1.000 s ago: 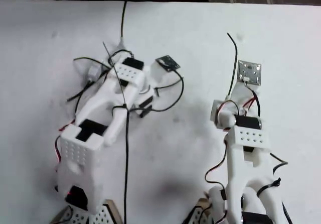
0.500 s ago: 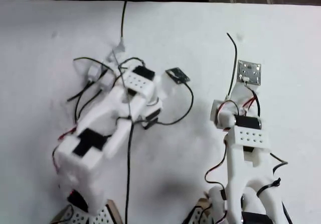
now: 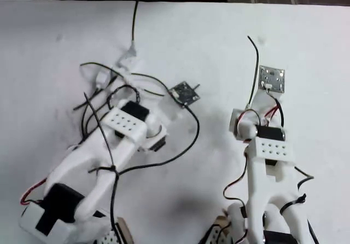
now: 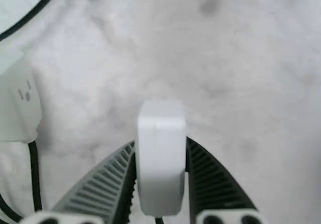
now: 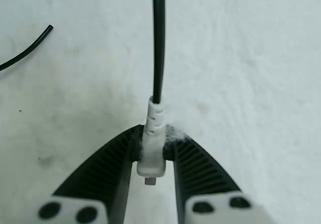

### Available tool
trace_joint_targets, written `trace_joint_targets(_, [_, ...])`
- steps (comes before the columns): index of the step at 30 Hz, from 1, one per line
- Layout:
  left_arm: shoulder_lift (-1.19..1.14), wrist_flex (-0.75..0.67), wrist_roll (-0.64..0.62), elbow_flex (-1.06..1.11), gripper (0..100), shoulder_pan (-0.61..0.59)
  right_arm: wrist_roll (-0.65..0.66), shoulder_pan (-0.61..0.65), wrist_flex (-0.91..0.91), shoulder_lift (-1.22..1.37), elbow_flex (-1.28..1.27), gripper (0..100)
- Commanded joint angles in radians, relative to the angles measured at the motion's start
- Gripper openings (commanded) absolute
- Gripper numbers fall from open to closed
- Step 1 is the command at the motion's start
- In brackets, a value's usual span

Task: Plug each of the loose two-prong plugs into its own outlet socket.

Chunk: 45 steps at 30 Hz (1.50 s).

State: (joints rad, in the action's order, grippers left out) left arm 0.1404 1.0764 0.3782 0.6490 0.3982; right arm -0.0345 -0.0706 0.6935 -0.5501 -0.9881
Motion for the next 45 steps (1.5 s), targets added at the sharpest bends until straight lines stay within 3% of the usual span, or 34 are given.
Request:
trace_joint_targets(1, [-0.028, -0.012, -0.008, 0.003, 23, -0.013, 0.012, 0.005, -0.012, -0.027, 0.005, 1.7])
trace_joint_targets(9, [0.007, -0.018, -0.006, -0.029, 25, -0.048, 0.012, 0.007, -0.018, -0.027, -0.008, 1.7])
trace_joint_targets(21, [-0.153, -0.097, 0.063, -0.192, 25, -0.289, 0.014, 0.007, -0.019, -0.027, -0.008, 1.7])
trace_joint_targets(33, [-0.166, 0.176, 0.074, -0.422, 25, -0.288, 0.014, 0.021, -0.019, -0.027, -0.009, 1.7])
trace_joint_targets(38, [-0.174, 0.16, 0.279, -0.373, 26, -0.243, 0.048, 0.041, -0.013, -0.027, -0.011, 1.7])
trace_joint_targets(42, [-0.176, 0.049, 0.313, -0.295, 31, -0.245, 0.048, 0.041, -0.013, -0.027, -0.014, 1.7])
trace_joint_targets(45, [-0.176, -0.018, 0.402, -0.229, 30, -0.24, 0.049, 0.041, -0.019, -0.027, -0.02, 1.7])
